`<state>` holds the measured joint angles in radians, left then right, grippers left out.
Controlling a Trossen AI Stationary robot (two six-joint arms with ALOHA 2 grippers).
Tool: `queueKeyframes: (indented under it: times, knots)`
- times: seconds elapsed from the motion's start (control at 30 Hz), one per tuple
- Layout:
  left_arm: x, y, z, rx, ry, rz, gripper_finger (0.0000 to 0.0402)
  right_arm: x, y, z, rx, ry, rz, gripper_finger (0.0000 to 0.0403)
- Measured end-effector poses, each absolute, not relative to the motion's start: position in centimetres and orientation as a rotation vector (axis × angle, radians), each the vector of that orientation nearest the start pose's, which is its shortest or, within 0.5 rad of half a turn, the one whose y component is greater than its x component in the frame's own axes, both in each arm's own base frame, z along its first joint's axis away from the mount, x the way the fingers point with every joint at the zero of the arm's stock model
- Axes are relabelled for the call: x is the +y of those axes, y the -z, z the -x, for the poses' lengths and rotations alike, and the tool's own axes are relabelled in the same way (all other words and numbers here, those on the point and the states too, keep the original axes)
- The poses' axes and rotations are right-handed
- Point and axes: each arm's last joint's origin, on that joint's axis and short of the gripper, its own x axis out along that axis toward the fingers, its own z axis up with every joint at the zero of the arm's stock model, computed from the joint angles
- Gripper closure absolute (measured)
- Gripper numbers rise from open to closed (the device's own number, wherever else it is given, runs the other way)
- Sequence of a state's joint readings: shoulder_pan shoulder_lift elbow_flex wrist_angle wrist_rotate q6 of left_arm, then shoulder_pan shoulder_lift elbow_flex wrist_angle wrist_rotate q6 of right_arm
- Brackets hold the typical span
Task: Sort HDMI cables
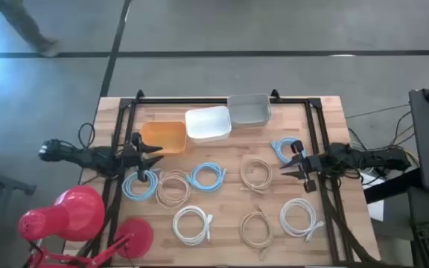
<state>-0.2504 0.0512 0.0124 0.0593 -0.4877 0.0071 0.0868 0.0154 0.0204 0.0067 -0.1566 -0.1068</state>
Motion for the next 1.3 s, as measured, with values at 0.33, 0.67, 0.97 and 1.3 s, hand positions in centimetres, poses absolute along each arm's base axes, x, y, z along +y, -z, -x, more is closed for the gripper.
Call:
queueKeyframes:
  times: [0.33,0.67,0.97,1.3]
  knots:
    - [-1.08,-16.94,-9.71,-0.018,-0.237,0.000,0.0245,1.29,-17.00,-9.63,-0.025,-0.243,0.108,0.0334]
    - [-1.08,-16.94,-9.71,-0.018,-0.237,0.000,0.0245,1.29,-17.00,-9.63,-0.025,-0.243,0.106,0.0324]
    - [-1.09,-16.94,-9.71,-0.018,-0.237,0.000,0.0245,1.29,-16.99,-9.63,-0.024,-0.243,0.106,0.0313]
    - [-1.08,-16.94,-9.71,-0.018,-0.237,0.000,0.0245,1.29,-17.00,-9.63,-0.025,-0.243,0.107,0.0314]
